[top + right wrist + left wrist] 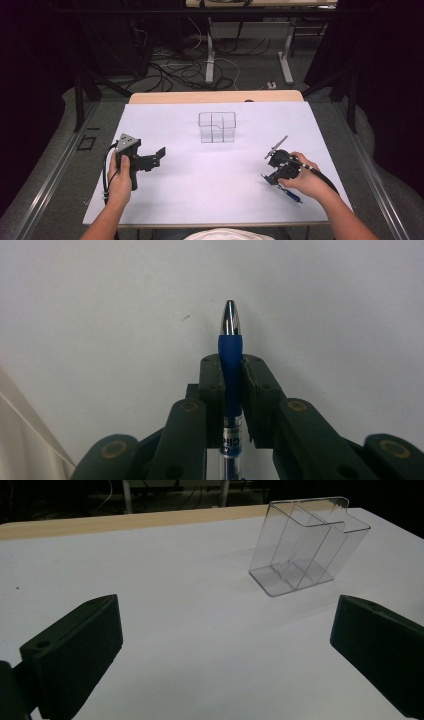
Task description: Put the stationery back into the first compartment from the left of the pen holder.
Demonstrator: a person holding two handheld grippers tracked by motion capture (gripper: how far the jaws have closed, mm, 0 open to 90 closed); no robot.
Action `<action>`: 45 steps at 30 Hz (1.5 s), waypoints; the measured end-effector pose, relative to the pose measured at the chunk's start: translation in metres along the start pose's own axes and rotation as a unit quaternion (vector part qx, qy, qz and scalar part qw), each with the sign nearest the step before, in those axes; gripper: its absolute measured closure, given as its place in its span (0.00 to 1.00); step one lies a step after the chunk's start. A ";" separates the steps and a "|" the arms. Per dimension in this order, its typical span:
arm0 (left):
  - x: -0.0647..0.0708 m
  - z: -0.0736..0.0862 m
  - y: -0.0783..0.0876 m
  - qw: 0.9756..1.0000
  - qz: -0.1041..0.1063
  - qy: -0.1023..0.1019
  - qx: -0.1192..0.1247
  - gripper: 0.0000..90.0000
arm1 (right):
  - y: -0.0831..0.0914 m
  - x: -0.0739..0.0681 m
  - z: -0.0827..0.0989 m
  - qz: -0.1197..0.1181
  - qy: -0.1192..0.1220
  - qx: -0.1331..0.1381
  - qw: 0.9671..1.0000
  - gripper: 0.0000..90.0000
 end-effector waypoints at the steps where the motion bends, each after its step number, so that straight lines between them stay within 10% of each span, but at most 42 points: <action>1: 0.000 0.000 0.000 1.000 0.000 0.000 0.000 0.00 | 0.001 0.001 -0.001 0.008 -0.005 0.004 1.000 0.89; 15: -0.001 0.000 0.000 1.000 -0.001 -0.001 0.000 0.00 | 0.012 0.008 -0.013 -0.003 -0.041 0.098 0.994 0.89; 17: -0.001 0.000 0.000 1.000 -0.001 -0.001 0.000 0.00 | 0.018 0.010 -0.008 -0.010 -0.041 0.058 0.997 0.89; 20: -0.001 0.000 0.000 1.000 -0.001 -0.001 -0.001 0.00 | 0.009 0.008 -0.017 -0.029 -0.067 0.145 0.987 0.89; 22: 0.000 0.000 0.000 1.000 -0.001 -0.001 0.000 0.00 | 0.015 0.007 -0.011 -0.038 -0.081 0.093 0.992 0.89; 23: 0.000 0.000 0.000 1.000 -0.001 -0.001 0.000 0.00 | 0.011 0.007 -0.017 -0.048 -0.083 0.145 0.985 0.89; 32: 0.000 0.000 0.000 1.000 -0.001 0.000 -0.001 0.00 | 0.014 0.007 -0.022 -0.061 -0.088 0.161 0.981 0.89; 38: -0.001 0.001 0.000 1.000 -0.002 0.003 -0.001 0.00 | 0.021 0.008 -0.032 -0.067 -0.113 0.223 0.966 0.89; 45: -0.002 0.002 -0.001 1.000 -0.006 0.004 -0.001 0.00 | 0.029 0.009 -0.052 -0.091 -0.140 0.306 0.937 0.89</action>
Point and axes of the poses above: each handheld gripper's, and its own axes: y roughly backward along the jaws, z roughly out of its underside, x roughly to its right, the point moved 7 cm from there along -y, roughly forward along the jaws, and after that the axes turned 5 degrees about -y, right-handed, at the moved point
